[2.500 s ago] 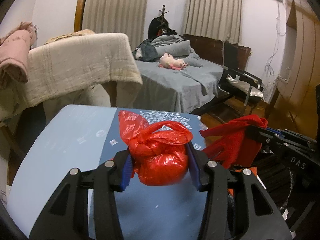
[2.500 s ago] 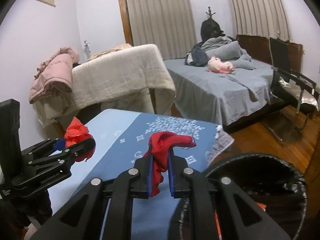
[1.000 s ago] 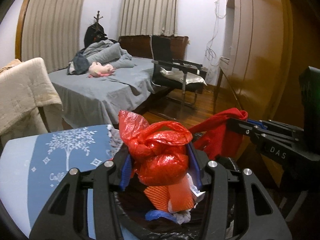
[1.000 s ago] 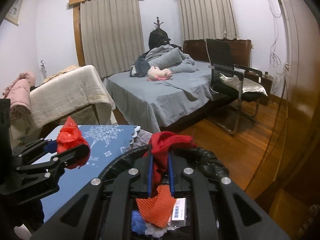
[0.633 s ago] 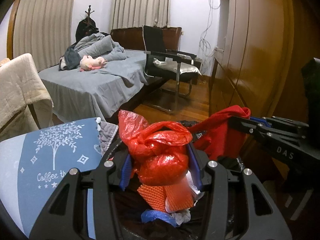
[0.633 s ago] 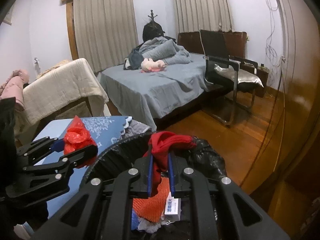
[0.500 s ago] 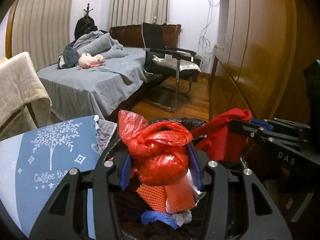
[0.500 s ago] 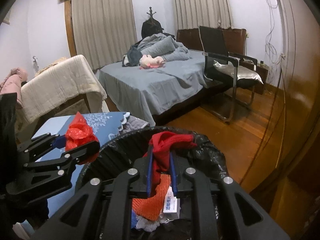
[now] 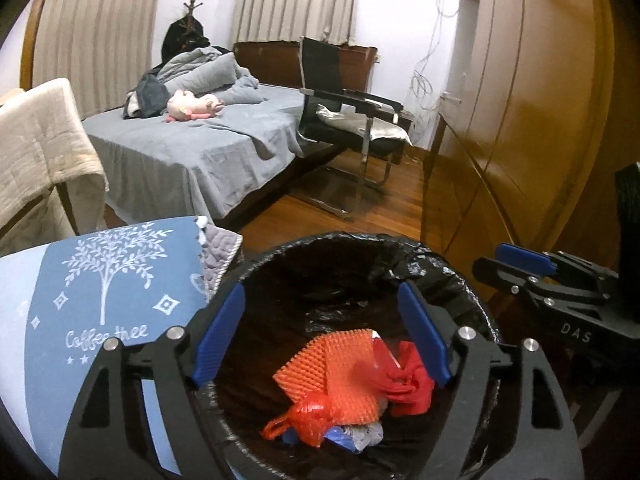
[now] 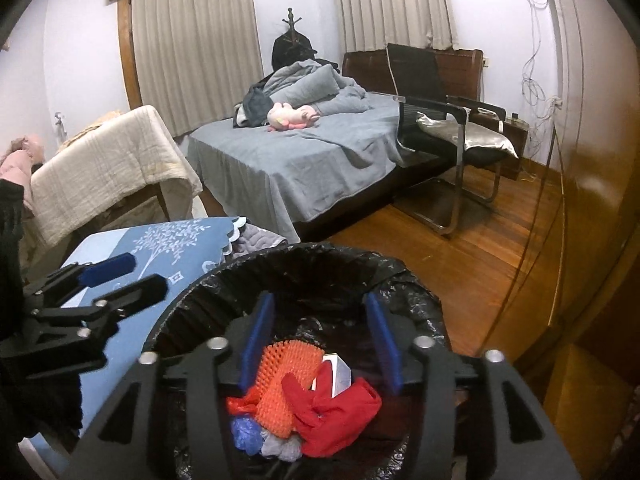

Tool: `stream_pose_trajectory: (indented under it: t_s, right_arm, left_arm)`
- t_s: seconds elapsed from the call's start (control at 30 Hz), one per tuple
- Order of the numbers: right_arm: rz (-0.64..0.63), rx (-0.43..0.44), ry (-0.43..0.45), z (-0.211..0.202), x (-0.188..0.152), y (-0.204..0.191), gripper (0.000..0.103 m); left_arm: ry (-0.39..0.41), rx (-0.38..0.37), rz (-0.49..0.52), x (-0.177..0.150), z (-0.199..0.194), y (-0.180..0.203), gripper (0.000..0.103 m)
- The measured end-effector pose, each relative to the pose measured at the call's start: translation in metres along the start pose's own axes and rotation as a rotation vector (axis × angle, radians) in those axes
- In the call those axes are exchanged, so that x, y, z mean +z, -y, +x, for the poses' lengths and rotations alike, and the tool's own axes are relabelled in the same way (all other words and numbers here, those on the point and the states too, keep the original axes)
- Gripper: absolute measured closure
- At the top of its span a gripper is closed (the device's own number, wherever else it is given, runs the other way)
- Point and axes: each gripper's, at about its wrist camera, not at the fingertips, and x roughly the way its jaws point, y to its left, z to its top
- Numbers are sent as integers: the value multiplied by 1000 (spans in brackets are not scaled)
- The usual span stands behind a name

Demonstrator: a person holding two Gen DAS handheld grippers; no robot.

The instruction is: Collect trash

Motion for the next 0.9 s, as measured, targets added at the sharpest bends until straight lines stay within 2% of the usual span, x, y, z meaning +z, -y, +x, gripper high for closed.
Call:
stream_pose_trajectory:
  t_s: [0.07, 0.1, 0.17, 0.33, 0.6, 0.9]
  right_arm:
    - [0, -4, 7, -2, 1, 0, 34]
    - [-2, -5, 14, -5, 2, -2, 32]
    - [-9, 1, 17, -9, 4, -7, 21]
    - [-7, 41, 21, -19, 7, -19, 6]
    - [-35, 92, 16, -36, 11, -49, 6]
    - [-71, 138, 35, -64, 18, -77, 6]
  left_arm:
    - [12, 20, -13, 1, -8, -7, 17]
    - [14, 26, -20, 2, -11, -11, 16]
    - [16, 42, -33, 2, -20, -16, 12]
    - [17, 95, -53, 1, -40, -28, 7]
    - [22, 181, -70, -4, -76, -40, 6]
    - [51, 224, -79, -9, -119, -42, 6]
